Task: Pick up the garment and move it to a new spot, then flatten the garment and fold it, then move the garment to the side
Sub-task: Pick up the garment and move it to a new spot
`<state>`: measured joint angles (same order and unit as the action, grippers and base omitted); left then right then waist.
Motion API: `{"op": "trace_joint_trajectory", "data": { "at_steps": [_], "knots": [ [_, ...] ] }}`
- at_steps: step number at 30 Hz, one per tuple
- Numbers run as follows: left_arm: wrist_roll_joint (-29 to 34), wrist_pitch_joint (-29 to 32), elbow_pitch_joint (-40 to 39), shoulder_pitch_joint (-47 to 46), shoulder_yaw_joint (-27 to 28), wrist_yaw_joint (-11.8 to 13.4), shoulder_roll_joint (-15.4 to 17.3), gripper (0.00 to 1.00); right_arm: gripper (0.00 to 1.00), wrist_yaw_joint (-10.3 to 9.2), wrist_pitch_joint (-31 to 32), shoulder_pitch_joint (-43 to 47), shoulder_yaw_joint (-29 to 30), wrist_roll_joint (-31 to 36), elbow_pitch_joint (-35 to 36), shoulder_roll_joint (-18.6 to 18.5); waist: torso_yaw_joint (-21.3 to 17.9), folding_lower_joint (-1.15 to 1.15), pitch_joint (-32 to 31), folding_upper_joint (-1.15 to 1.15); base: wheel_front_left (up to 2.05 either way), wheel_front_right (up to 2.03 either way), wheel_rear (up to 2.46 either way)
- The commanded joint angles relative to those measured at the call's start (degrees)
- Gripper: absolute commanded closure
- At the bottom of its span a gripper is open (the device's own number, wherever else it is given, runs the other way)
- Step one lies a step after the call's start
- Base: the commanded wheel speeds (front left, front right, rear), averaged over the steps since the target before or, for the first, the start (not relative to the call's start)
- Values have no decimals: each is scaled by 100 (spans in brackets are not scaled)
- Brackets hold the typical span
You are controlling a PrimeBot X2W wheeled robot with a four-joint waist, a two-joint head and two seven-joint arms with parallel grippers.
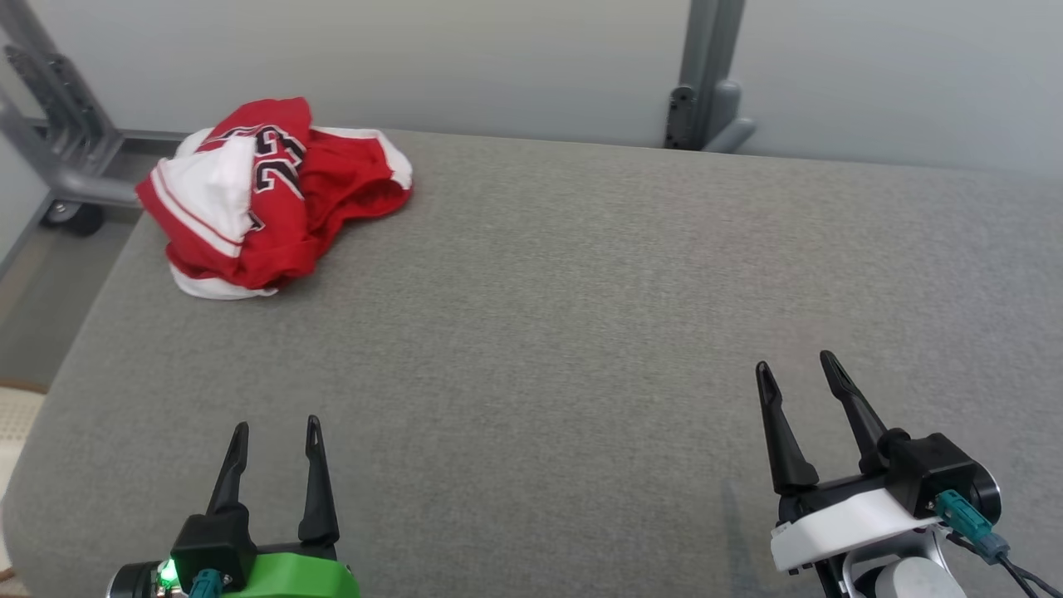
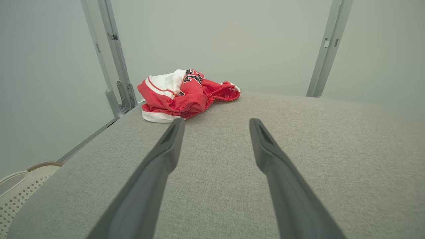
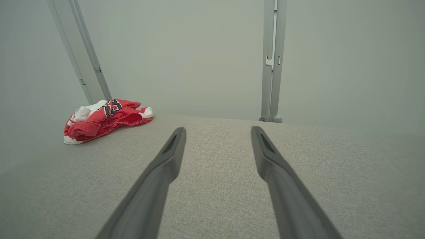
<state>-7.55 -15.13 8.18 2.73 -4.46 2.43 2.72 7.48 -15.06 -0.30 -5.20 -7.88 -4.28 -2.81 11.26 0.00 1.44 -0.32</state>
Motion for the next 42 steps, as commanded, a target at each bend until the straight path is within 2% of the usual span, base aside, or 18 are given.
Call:
{"op": "trace_joint_trajectory", "data": {
  "at_steps": [1,8,15,24,29,37,42],
  "knots": [
    [34,-3,2,74,35,-17,31,0,0,1,-19,65,-2,-25,6,-16,799,0,-58,32,0,0,0],
    [51,-2,-60,245,97,-6,28,0,0,2,-19,116,-68,-75,-29,-17,1651,0,-131,32,0,0,0],
    [12,-3,-181,388,218,14,25,0,0,1,-19,8,-220,-81,-74,-20,1806,0,-120,32,0,0,0],
    [23,-3,-211,308,187,55,26,0,0,1,-19,75,-169,-71,106,-17,1789,0,-88,32,0,0,0],
    [100,-2,-326,33,330,-35,88,0,0,1,-19,96,-69,4,257,-17,1720,0,38,32,0,0,0],
    [37,-2,-525,-1054,685,-164,461,0,0,1,-19,-192,-67,323,393,-19,1324,0,611,32,0,0,0],
    [107,168,-232,-2320,796,-371,1020,0,0,1,-19,-487,-119,583,515,-20,889,0,1166,32,0,0,0]
  ]
}}
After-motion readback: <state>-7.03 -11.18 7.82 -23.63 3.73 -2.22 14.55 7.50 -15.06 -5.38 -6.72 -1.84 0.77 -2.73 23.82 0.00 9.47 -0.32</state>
